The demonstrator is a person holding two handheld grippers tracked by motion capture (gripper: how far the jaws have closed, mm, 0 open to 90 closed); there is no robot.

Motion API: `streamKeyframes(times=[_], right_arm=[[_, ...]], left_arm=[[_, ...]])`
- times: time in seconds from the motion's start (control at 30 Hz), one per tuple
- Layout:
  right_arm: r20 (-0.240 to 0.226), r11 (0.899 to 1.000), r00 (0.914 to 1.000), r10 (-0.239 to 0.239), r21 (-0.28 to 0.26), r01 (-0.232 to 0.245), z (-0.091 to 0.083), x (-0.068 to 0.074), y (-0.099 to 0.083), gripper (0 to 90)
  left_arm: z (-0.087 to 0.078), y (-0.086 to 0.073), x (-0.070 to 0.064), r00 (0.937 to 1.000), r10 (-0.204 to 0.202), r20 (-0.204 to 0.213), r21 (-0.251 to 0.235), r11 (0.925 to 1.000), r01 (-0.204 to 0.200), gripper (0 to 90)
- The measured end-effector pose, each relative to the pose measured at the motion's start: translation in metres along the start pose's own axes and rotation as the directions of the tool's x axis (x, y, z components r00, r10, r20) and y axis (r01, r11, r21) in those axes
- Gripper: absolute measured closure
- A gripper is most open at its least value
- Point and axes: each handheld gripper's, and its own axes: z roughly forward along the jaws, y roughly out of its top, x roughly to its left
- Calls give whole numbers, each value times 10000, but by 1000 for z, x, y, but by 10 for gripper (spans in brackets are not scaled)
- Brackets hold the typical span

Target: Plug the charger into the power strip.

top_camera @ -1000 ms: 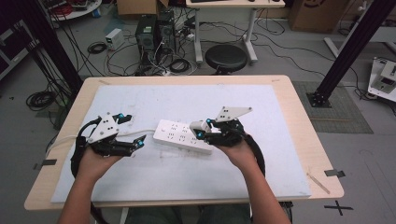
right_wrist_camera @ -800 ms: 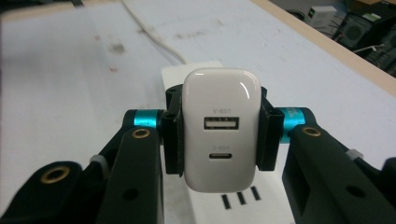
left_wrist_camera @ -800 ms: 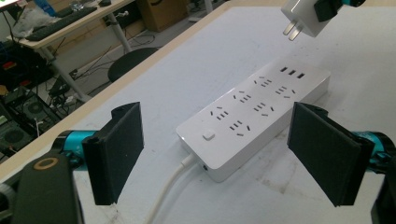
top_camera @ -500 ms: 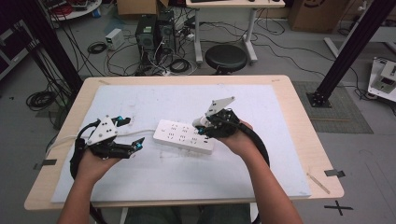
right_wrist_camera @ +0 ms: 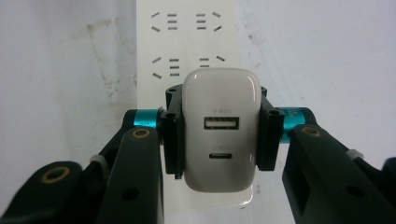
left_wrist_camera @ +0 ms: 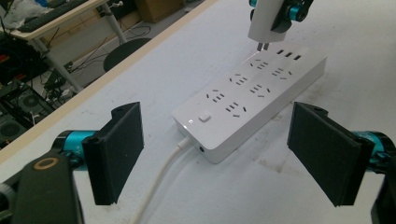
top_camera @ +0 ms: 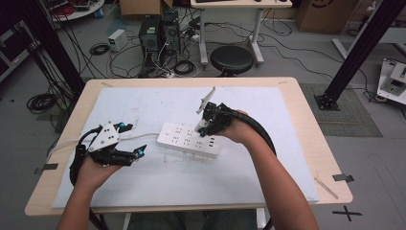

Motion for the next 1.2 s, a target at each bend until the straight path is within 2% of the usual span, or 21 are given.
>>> streamKeyframes(times=[0.07, 0.1, 0.17, 0.23, 0.4, 0.5, 0.73, 0.9, 1.2], right_arm=[[-217, 9997, 9997, -114, 218, 118, 3, -4, 3, 633], [-309, 9984, 9994, -164, 537, 180, 6, -6, 5, 633], [-404, 9977, 9989, -222, 634, 247, 8, -7, 6, 633], [-546, 9938, 9981, -301, 1048, 357, 12, -9, 10, 633], [-720, 9917, 9968, -356, 1204, 441, 16, -11, 12, 633], [-850, 9876, 9958, -340, 1498, 465, 20, -11, 14, 633], [-782, 9832, 9958, -468, 1726, 597, 22, -13, 18, 633], [-887, 9751, 9948, -509, 2111, 687, 27, -13, 20, 633], [-814, 9701, 9935, -796, 2228, 960, 30, -10, 26, 634]], left_arm=[[0, -2, 1, 10000, -38, 2, 24, 10000, 38, 186], [-1, -2, 1, 10000, -34, 8, 25, 10000, 34, 186], [-1, -4, 2, 10000, -99, -12, 41, 9999, 99, 186], [-1, -6, 3, 9999, -117, -24, 40, 9999, 117, 186], [0, -8, 4, 9999, -164, 3, 34, 9999, 164, 185], [1, -10, 4, 9997, -221, 34, 31, 9998, 221, 186], [1, -12, 5, 9997, -216, 63, 67, 9997, 215, 186], [-1, -15, 6, 9996, -288, 30, 38, 9996, 288, 186], [0, -12, 5, 9996, -282, 25, -36, 9996, 282, 186]])
